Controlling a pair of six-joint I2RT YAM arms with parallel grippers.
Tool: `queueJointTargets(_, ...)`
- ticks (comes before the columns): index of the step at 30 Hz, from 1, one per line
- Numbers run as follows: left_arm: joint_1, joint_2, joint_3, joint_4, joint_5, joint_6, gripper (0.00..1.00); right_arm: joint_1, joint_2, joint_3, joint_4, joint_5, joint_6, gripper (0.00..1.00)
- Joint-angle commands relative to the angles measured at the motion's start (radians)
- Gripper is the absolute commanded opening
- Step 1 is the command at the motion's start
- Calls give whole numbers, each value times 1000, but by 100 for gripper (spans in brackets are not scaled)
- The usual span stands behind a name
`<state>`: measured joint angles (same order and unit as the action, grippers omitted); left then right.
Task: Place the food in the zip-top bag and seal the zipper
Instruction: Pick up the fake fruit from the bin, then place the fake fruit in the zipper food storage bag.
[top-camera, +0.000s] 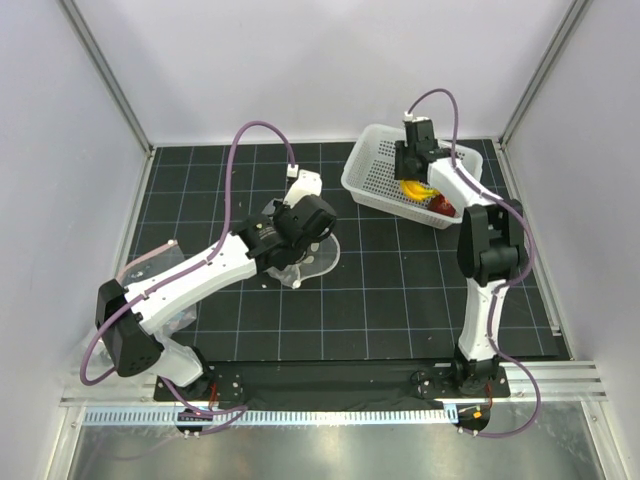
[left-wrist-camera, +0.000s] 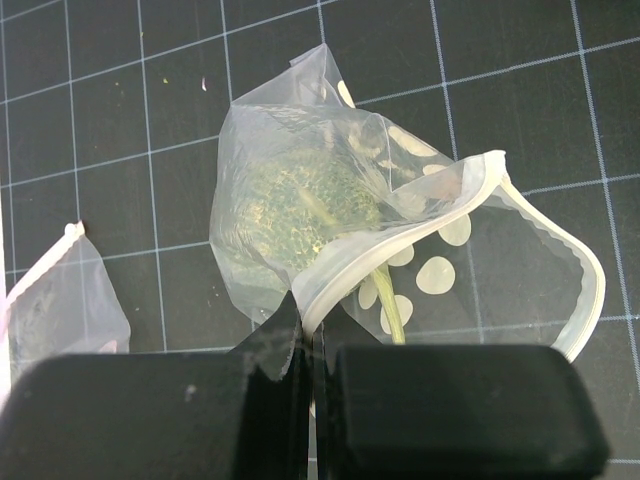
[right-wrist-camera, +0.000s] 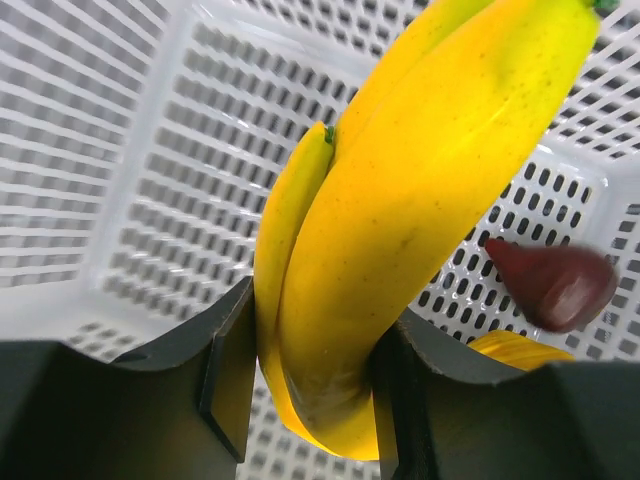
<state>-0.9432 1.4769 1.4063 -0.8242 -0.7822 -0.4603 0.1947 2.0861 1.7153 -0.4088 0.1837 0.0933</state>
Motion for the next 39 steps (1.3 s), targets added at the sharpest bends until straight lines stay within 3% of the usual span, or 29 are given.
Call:
queueJointTargets(1,-3,-23,40,5,-15,0,0,6,-176,-19,71,-76,94,22)
queueJointTargets(7,-3,-21,42,2,-5,0,0,6,-323,-100,105,-170,193,19)
queueJointTargets(10,-3,-36,36,14,26,-1,0,6,-421,-185,152,-289,267,19)
queueJointTargets(18,-3,-58,17,53,136,-1,0,51,-727,-610,499,-634,502,19)
queueJointTargets(21,-3,-61,23,51,182,-6,0,67,-860,-756,622,-697,589,19)
queueJointTargets(29,-3,-81,14,74,305,-38,0,175,-1162,-924,786,-799,649,18)
queueJointTargets(33,-3,-95,11,74,293,-46,0,184,-1147,-965,879,-891,765,18)
queueJointTargets(36,-2,-104,-1,83,248,-57,0,192,-1098,-1026,1037,-938,895,17)
queueJointTargets(39,15,-110,-12,105,279,-69,0,219,-1040,-1091,1299,-957,1012,15)
